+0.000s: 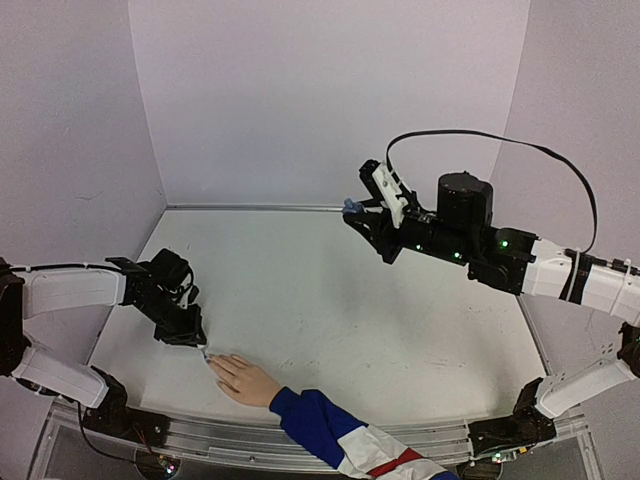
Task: Paint the nails
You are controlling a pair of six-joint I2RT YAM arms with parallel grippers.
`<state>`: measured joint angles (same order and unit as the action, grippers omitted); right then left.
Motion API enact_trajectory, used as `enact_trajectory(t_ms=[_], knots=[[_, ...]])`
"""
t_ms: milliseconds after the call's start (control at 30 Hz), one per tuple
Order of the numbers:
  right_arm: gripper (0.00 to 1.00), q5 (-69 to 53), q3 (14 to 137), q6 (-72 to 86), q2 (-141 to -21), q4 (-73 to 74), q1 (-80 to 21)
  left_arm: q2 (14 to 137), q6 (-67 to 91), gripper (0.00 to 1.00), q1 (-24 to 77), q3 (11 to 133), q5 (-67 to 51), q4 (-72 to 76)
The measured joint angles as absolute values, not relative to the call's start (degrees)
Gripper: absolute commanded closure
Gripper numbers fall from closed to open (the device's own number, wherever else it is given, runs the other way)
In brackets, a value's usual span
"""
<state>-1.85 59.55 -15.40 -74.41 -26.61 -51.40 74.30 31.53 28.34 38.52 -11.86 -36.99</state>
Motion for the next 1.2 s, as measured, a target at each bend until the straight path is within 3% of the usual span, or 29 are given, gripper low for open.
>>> enact_trajectory(t_ms=[1200], knots=[[1.0,-1.85,59.53,-15.38,-74.59,-26.63,-51.4,72.07,31.31,1.0,28.34,38.57,-16.32,-39.03]])
